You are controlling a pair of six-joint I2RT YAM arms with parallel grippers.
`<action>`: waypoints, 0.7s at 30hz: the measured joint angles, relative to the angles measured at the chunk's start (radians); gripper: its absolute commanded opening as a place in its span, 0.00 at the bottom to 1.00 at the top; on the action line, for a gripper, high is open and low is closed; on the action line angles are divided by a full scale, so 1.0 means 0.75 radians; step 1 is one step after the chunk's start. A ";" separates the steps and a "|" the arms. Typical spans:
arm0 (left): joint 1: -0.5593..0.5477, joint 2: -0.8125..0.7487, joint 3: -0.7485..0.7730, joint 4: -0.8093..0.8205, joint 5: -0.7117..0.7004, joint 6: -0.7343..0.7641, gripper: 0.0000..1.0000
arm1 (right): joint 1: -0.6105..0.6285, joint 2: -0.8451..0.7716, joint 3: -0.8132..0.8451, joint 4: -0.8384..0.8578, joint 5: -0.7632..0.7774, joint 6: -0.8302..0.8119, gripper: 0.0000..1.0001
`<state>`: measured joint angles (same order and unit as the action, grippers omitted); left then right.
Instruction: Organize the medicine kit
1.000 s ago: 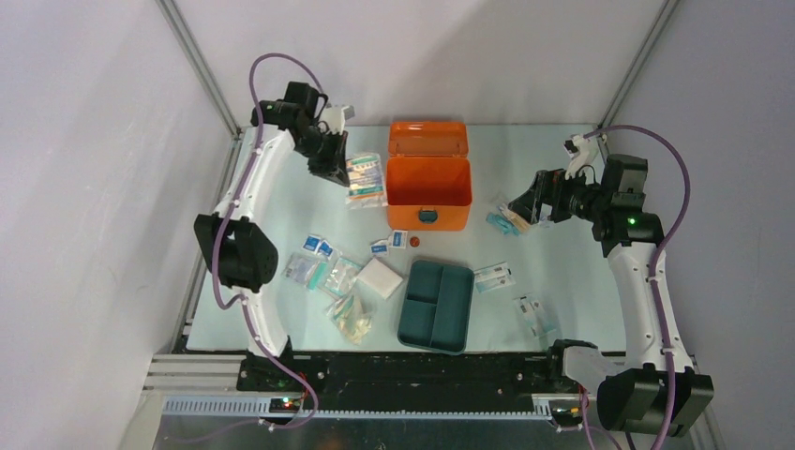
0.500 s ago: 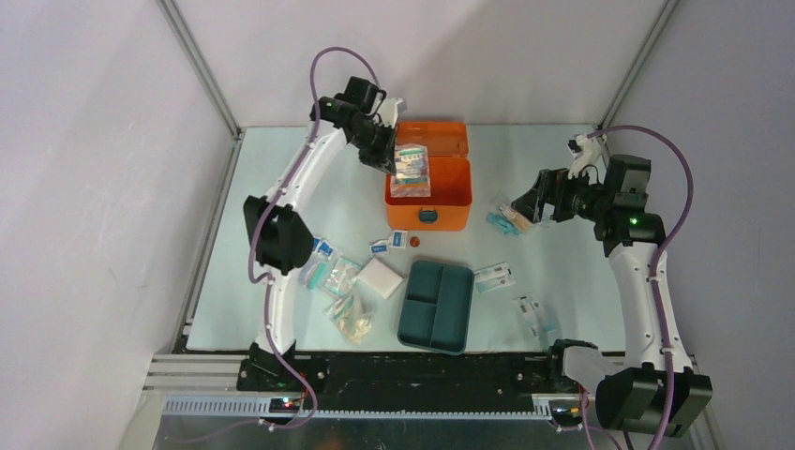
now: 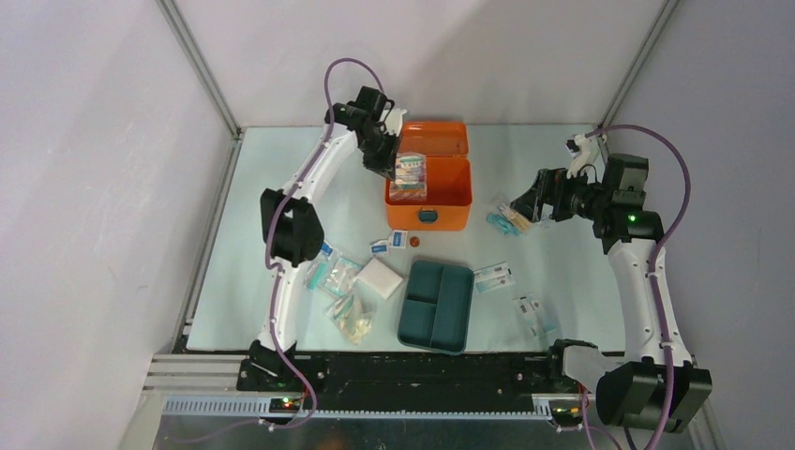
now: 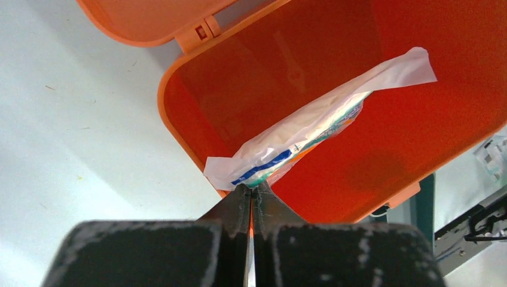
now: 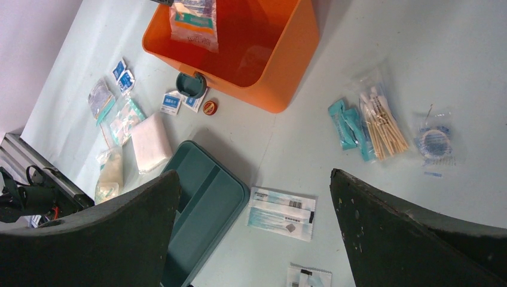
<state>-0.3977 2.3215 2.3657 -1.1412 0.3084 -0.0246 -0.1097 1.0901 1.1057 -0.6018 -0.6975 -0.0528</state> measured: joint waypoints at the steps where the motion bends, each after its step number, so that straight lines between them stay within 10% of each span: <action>1: -0.003 0.003 0.000 0.000 -0.008 0.005 0.00 | 0.000 0.000 0.000 0.000 0.000 0.000 1.00; 21: -0.063 0.002 -0.168 0.014 -0.097 0.036 0.00 | 0.000 0.000 0.000 0.001 -0.016 0.001 1.00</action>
<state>-0.4446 2.3230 2.2398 -1.1305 0.2359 0.0025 -0.1097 1.0901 1.1057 -0.6010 -0.7094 -0.0525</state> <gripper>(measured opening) 0.004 0.996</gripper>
